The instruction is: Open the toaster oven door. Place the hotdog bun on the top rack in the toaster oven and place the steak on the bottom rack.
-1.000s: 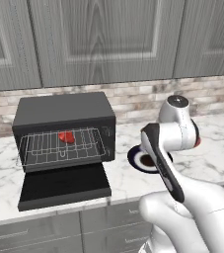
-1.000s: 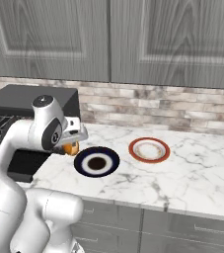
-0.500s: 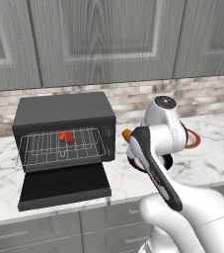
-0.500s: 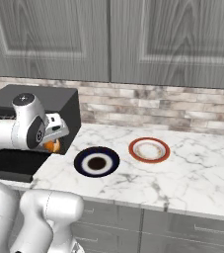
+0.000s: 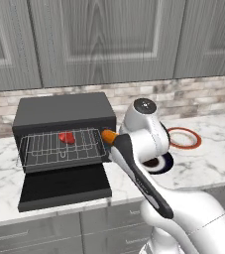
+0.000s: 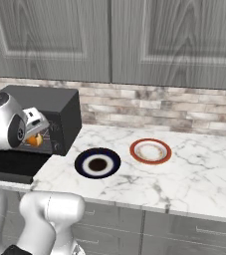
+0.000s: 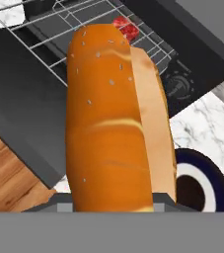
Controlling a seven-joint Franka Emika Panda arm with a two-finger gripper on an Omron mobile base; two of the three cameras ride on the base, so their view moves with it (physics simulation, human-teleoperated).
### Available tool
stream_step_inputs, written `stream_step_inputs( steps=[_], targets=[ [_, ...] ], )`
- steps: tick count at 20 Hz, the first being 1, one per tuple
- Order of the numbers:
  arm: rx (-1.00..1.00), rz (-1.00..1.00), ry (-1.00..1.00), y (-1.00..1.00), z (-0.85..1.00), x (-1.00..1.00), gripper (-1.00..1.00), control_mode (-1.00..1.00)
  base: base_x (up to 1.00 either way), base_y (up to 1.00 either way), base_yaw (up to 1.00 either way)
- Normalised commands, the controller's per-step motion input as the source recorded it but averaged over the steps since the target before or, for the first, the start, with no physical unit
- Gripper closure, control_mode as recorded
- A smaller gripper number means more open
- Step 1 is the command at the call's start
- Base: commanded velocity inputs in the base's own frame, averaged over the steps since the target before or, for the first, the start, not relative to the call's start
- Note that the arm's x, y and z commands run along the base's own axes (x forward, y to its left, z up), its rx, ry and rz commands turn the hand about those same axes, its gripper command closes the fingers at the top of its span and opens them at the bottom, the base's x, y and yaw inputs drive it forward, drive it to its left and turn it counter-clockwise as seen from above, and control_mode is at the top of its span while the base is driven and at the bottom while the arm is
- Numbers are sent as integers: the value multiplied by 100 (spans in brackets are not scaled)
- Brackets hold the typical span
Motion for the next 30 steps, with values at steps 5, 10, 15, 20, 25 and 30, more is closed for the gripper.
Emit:
stream_step_inputs(
  steps=[5,10,15,20,25,30],
  targets=[
    [-1,20,-1,51,9,19,100,-100,0,0,0],
    [0,18,0,44,13,28,100,-100,0,0,0],
    [-11,21,-9,46,0,33,100,-100,0,0,0],
    [-12,16,1,39,-2,41,100,-100,0,0,0],
    [-11,5,4,34,-13,40,100,-100,0,0,0],
    [-8,0,0,29,-17,32,100,-100,0,0,0]
  ],
)
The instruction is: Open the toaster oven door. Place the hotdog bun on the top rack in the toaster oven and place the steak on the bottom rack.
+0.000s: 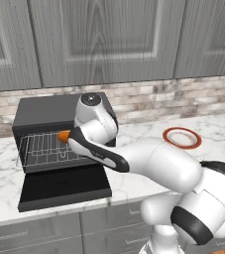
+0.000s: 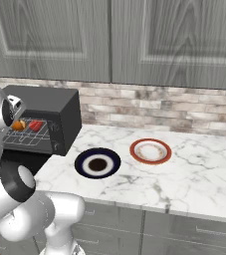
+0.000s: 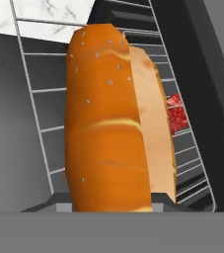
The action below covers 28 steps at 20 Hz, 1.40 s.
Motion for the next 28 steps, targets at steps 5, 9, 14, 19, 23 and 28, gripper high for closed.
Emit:
stream_step_inputs(
  steps=[5,9,14,19,23,28],
  targets=[
    [-2,2,0,29,-12,22,100,-100,0,0,0],
    [0,8,0,26,-19,28,100,-100,0,0,0],
    [0,12,0,10,-32,27,100,-100,0,0,0],
    [0,7,0,11,-29,29,100,-100,0,0,0],
    [0,2,0,19,-26,22,100,-100,0,0,0],
    [0,0,6,18,-30,0,100,-100,0,0,0]
  ],
)
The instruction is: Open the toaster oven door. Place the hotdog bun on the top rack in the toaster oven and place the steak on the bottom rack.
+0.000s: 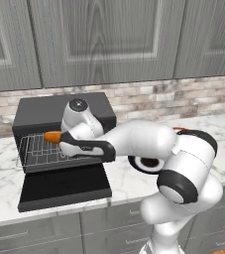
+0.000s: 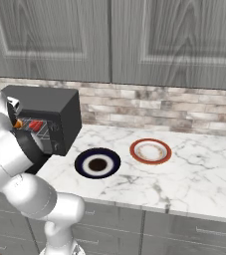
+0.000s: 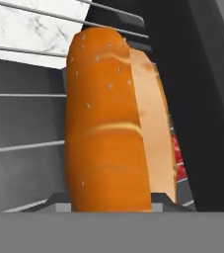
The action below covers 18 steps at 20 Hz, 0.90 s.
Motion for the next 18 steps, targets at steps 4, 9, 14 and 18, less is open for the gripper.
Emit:
stream_step_inputs(
  steps=[4,9,14,18],
  targets=[
    [0,3,8,17,-22,-15,100,-100,0,0,0],
    [0,-6,0,21,-10,-30,100,-100,0,0,0],
    [0,-33,-4,8,-2,-11,100,-100,0,0,0],
    [0,-33,-1,3,-6,0,100,-100,0,0,0]
  ],
)
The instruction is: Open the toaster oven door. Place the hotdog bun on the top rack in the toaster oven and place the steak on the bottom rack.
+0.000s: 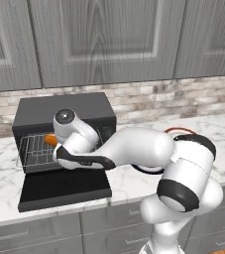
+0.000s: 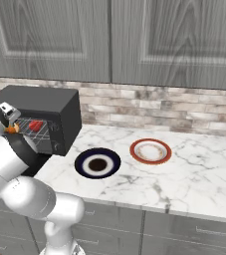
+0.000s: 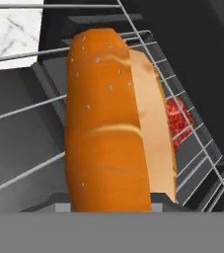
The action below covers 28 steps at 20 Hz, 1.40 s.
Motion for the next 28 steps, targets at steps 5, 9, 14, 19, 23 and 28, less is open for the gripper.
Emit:
stream_step_inputs(
  steps=[5,9,14,19,23,28],
  targets=[
    [0,-26,0,9,-13,-5,100,-100,0,0,0],
    [0,-16,0,3,-1,0,100,-100,0,0,0],
    [0,-14,0,3,-10,-4,100,-100,0,0,0],
    [0,-14,1,8,-19,-1,100,-100,0,0,0],
    [0,-13,8,11,-22,0,100,-100,0,0,0],
    [1,-11,7,7,-20,-6,-100,-100,0,0,0]
  ],
)
